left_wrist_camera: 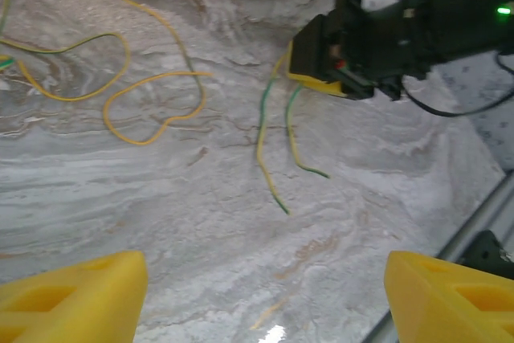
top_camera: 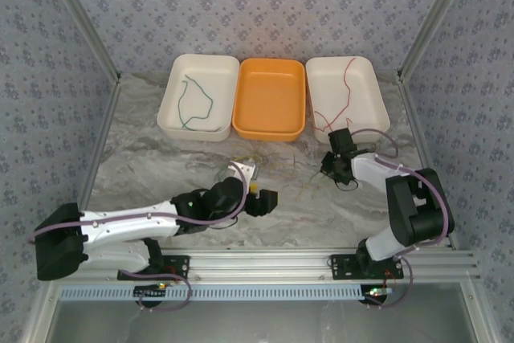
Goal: Untangle the cables
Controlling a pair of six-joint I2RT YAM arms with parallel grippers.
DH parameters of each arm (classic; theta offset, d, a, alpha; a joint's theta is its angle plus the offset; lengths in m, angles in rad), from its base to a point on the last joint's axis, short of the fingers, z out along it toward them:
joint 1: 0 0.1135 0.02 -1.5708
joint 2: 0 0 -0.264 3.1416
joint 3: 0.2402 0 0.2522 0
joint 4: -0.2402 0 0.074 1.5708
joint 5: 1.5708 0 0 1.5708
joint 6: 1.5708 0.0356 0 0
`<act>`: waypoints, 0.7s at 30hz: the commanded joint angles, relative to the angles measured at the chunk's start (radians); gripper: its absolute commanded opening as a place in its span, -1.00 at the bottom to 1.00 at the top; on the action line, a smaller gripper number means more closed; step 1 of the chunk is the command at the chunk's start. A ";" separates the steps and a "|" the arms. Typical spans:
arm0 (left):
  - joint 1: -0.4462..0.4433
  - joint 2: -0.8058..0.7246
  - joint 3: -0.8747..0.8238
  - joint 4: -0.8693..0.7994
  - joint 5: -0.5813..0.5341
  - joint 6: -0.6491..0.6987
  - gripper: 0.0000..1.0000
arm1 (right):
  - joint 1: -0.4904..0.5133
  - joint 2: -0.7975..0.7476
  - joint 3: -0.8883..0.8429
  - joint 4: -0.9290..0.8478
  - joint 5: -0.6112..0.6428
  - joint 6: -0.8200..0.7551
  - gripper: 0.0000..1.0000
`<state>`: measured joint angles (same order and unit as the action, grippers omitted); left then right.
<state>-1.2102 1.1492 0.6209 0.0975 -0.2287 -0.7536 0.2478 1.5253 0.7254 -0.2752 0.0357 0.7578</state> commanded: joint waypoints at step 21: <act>0.052 -0.031 0.126 -0.001 0.096 0.124 0.77 | 0.378 -0.556 0.119 -0.141 0.002 -0.610 -1.00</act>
<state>-1.1721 1.0775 0.6960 0.0822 -0.1997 -0.6880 0.5911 0.9897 0.8131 -0.3340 0.0551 0.2840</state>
